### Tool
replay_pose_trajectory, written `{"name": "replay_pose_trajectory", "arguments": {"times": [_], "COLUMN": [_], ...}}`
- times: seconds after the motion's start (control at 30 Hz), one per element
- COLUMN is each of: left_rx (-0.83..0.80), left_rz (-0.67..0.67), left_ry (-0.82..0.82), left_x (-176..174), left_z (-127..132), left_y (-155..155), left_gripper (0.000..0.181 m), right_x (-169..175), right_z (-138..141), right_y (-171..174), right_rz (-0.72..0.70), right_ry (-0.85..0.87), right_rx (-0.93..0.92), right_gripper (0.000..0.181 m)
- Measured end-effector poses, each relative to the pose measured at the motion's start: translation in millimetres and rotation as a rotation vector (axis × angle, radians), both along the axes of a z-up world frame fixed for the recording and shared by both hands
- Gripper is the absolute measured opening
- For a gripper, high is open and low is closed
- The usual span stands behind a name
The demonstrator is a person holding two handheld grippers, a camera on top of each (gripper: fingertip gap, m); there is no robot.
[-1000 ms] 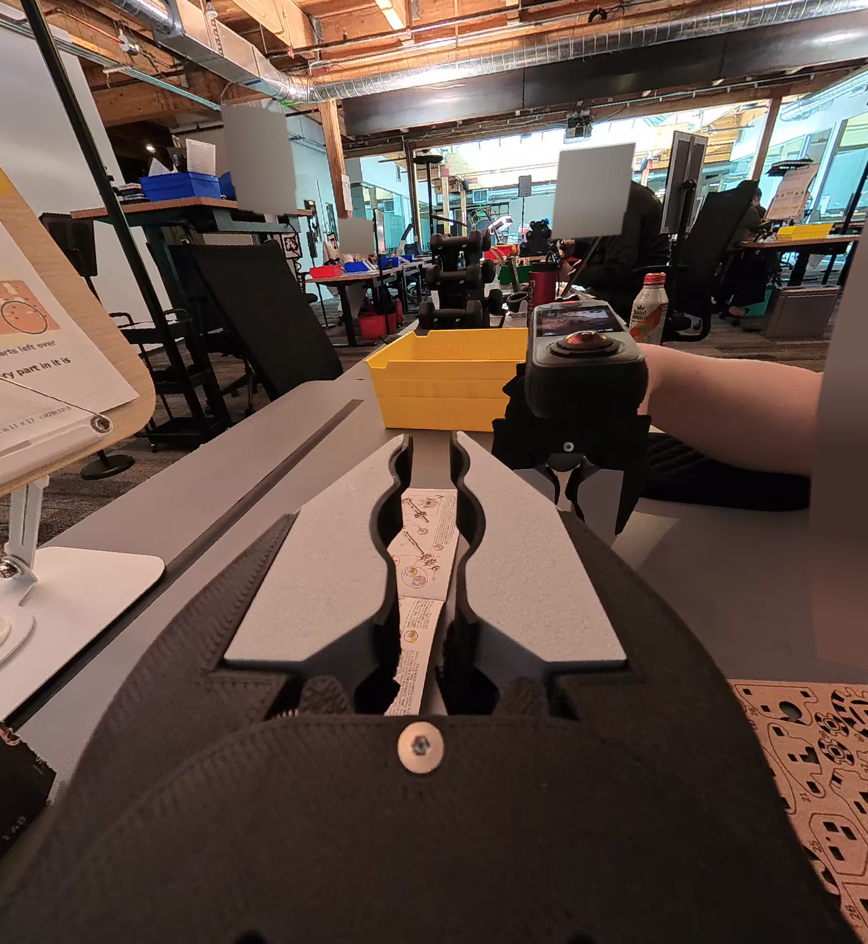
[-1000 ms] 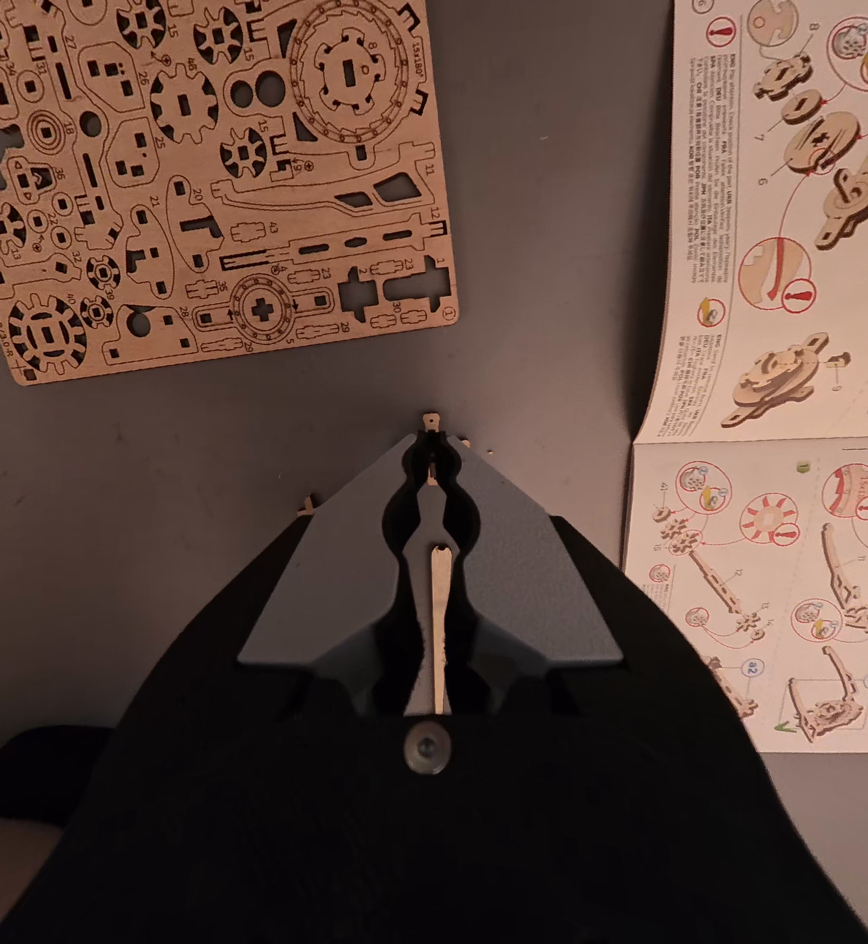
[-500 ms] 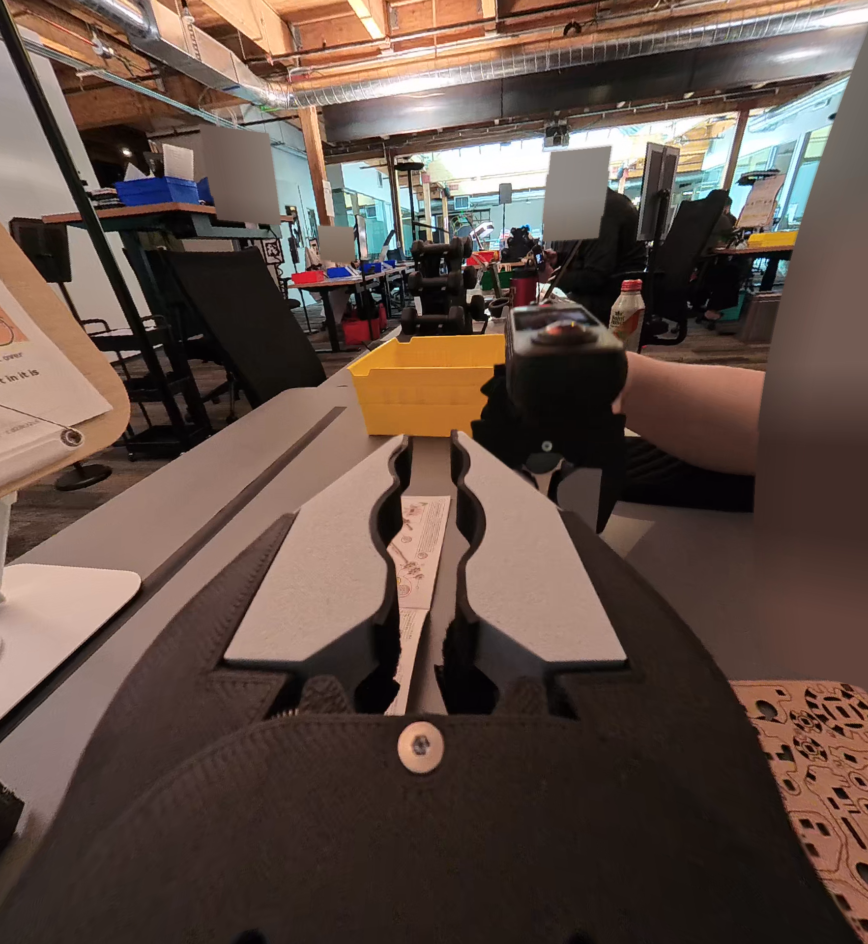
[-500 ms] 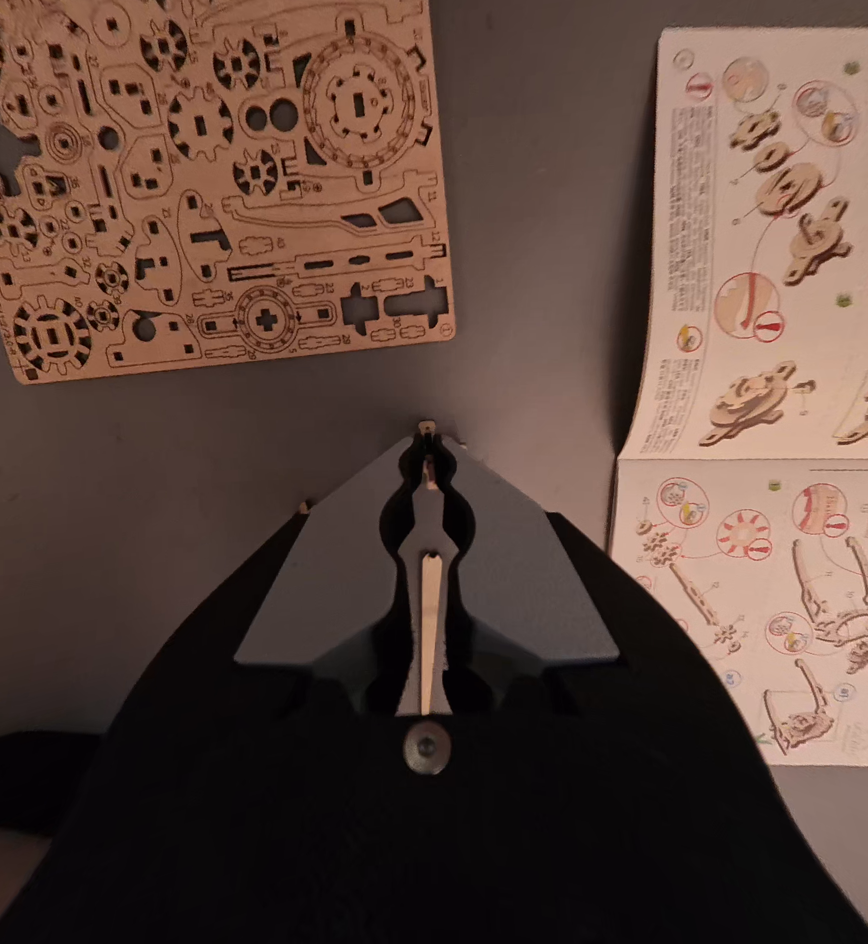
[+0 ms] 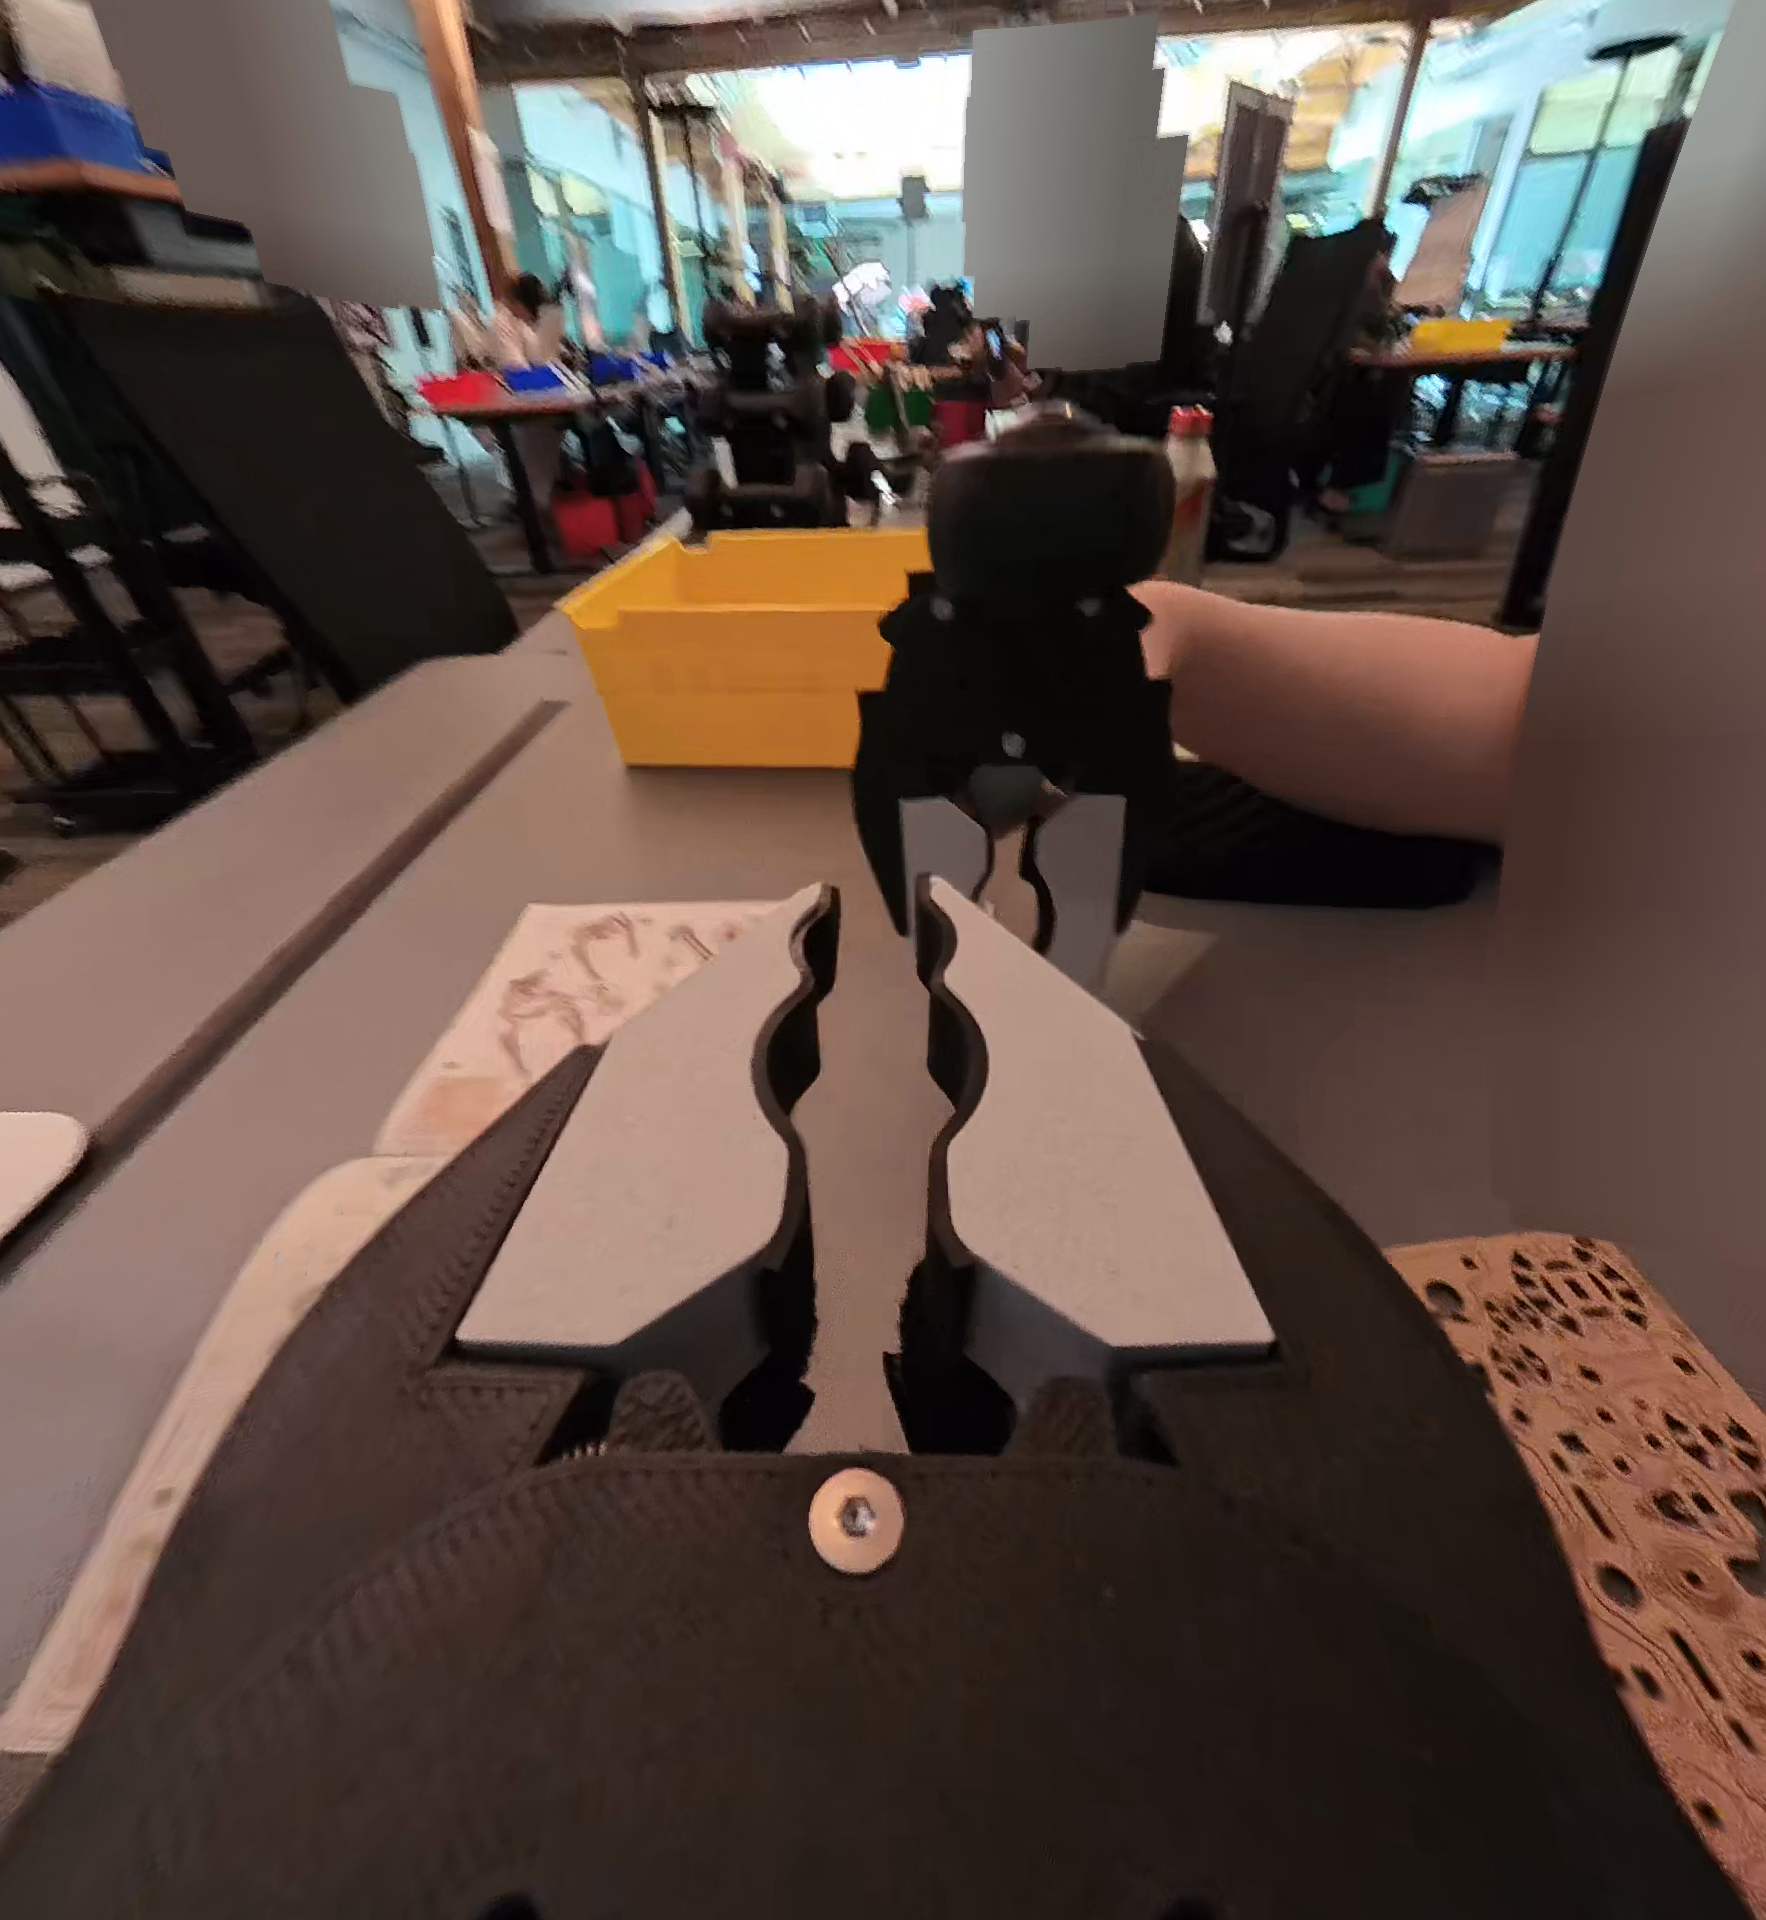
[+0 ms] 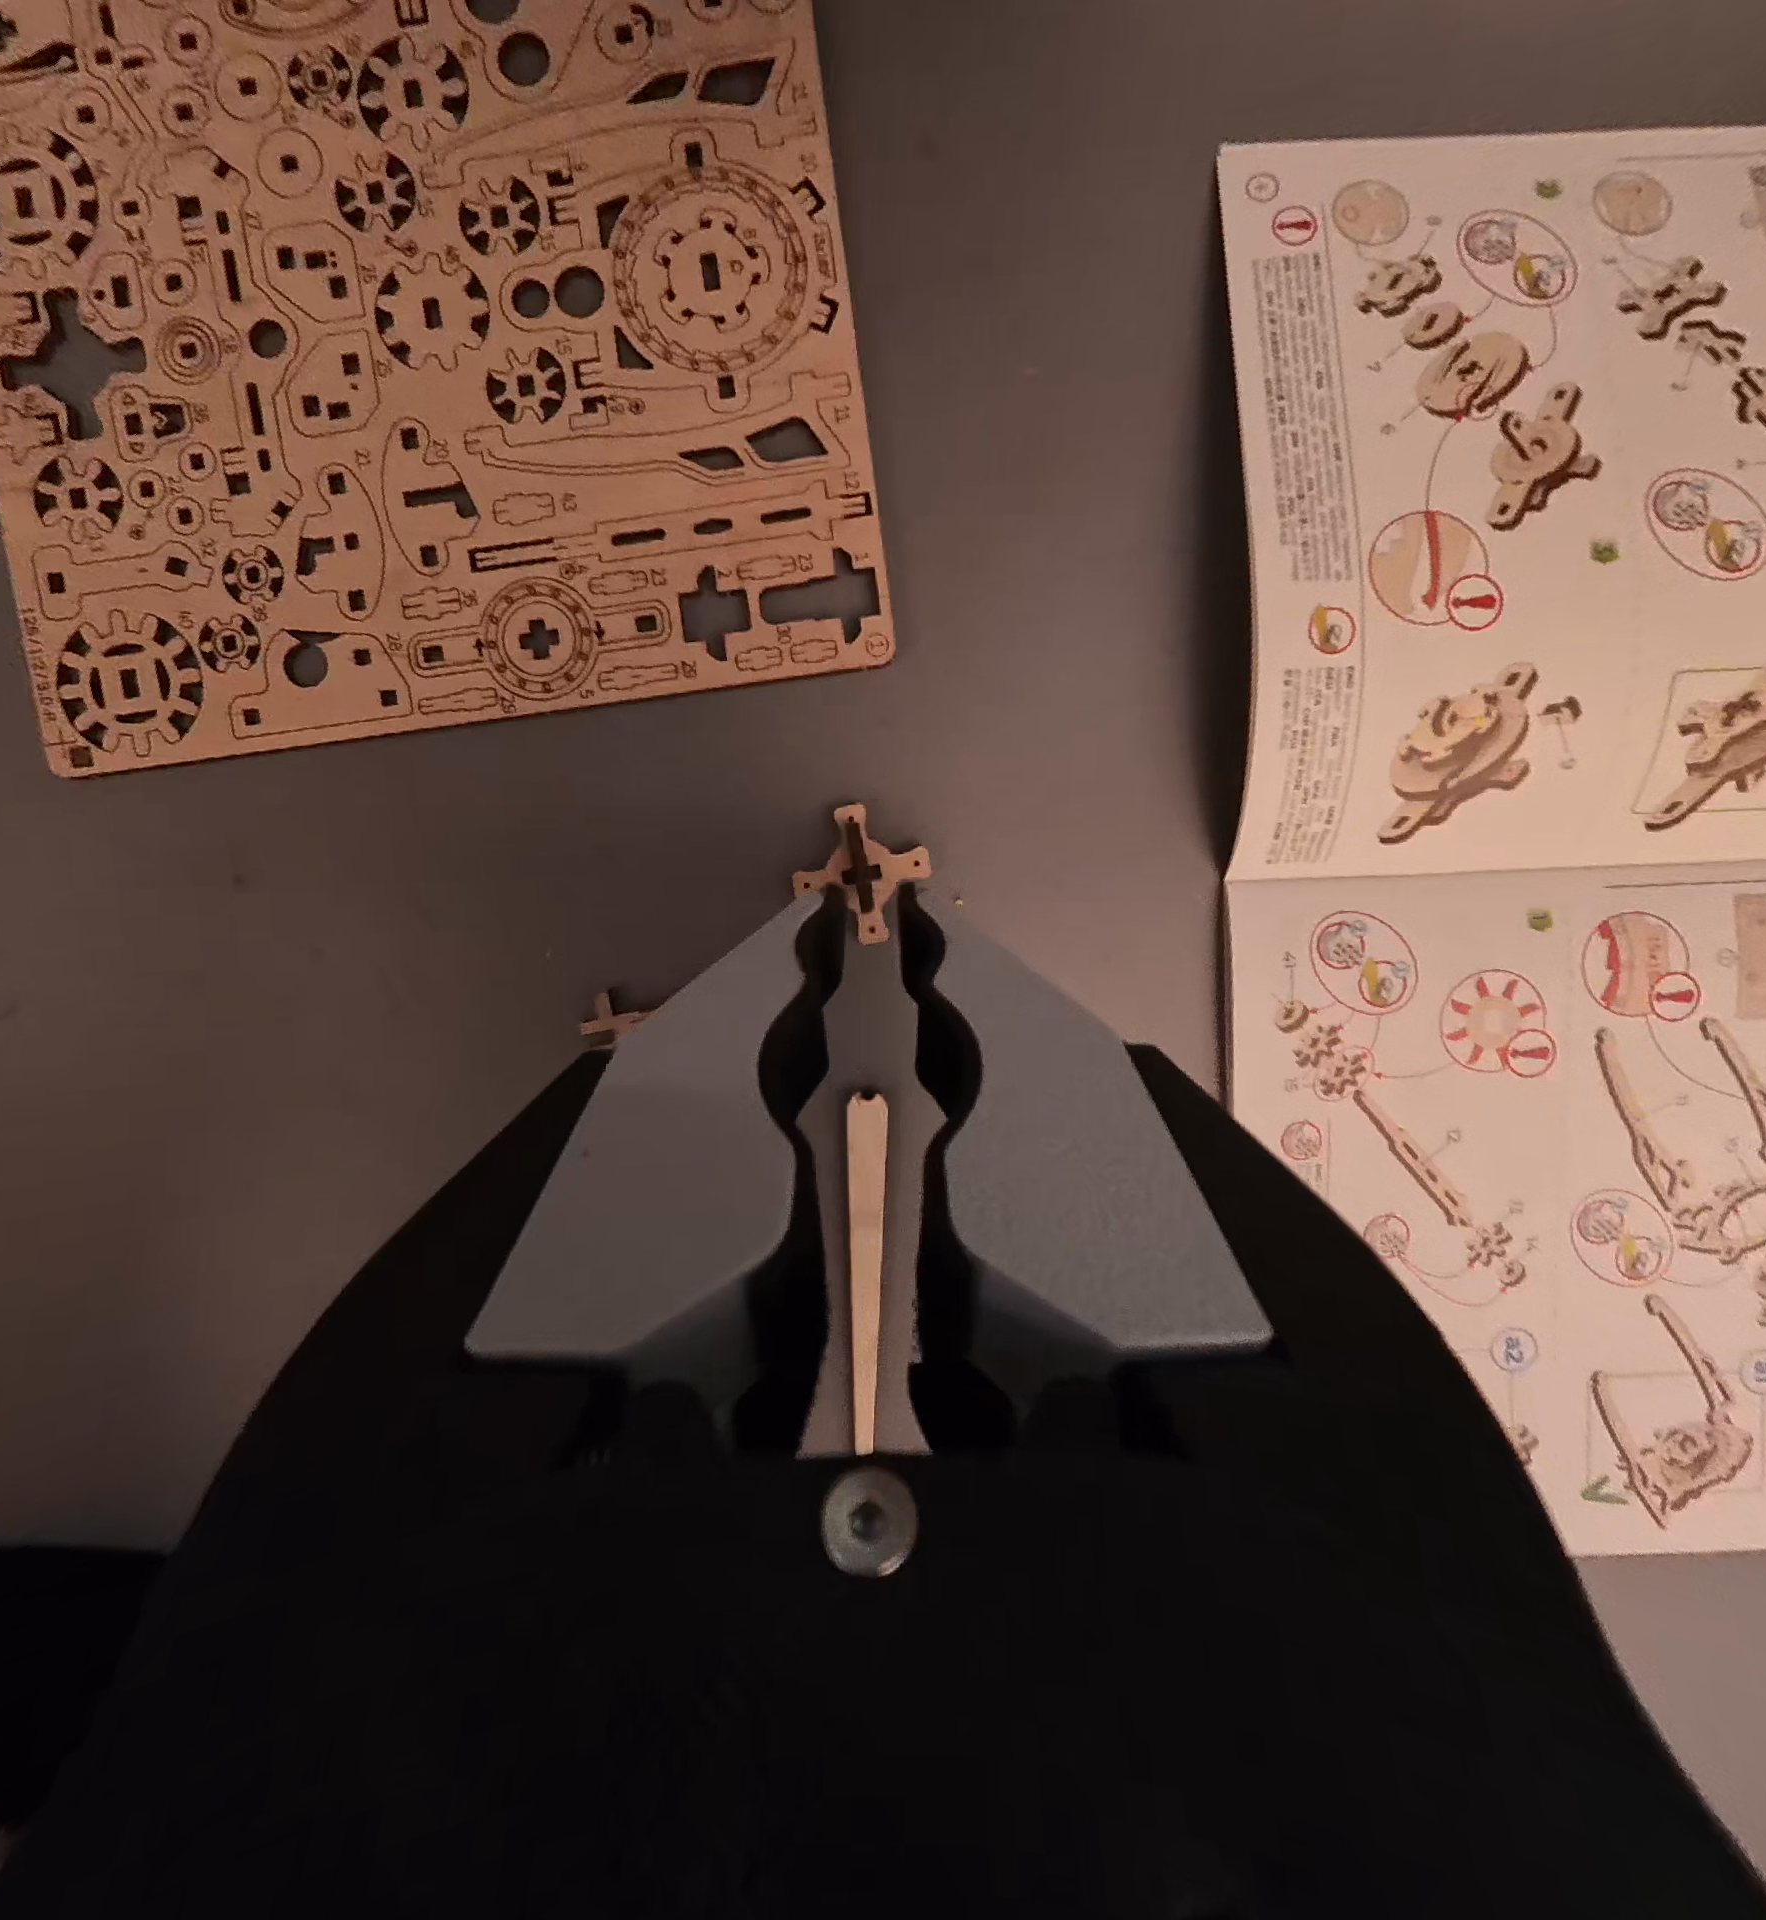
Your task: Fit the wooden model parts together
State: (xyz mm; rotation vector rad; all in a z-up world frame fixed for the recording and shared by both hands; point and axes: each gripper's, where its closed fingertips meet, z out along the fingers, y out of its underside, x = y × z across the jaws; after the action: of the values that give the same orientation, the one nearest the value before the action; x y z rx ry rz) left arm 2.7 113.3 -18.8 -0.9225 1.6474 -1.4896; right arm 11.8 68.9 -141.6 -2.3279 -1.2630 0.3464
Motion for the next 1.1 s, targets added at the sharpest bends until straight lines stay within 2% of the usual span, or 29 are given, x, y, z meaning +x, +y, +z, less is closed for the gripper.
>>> {"name": "replay_pose_trajectory", "arguments": {"times": [0.2,0.33,0.43,0.67,0.83,0.97,1.1], "left_rx": [0.087,0.230,0.313,0.305,0.320,0.320,0.314], "left_rz": [-0.154,-0.165,-0.143,-0.105,-0.131,-0.109,-0.102], "left_ry": [0.257,0.425,0.494,0.531,0.561,0.552,0.562], "left_x": [-2,-4,-2,6,5,9,9], "left_z": [-51,-93,-113,-122,-130,-130,-130], "left_y": [-30,-38,-40,-46,-54,-53,-53], "left_gripper": [0.012,0.019,0.020,0.013,0.011,0.001,0.001], "right_x": [-2,-3,-2,-4,-5,-6,-5], "right_z": [-8,-8,-8,-9,-9,-9,-10], "right_y": [-2,-1,0,0,1,1,0], "right_rz": [0.023,0.032,0.033,0.039,0.039,0.040,0.031], "right_ry": [-0.005,0.001,-0.010,-0.009,-0.011,-0.009,-0.006], "right_rx": [-0.024,-0.017,-0.007,-0.011,-0.004,-0.003,-0.011], "right_gripper": [0.001,0.000,0.000,0.000,0.000,0.000,0.000]}}
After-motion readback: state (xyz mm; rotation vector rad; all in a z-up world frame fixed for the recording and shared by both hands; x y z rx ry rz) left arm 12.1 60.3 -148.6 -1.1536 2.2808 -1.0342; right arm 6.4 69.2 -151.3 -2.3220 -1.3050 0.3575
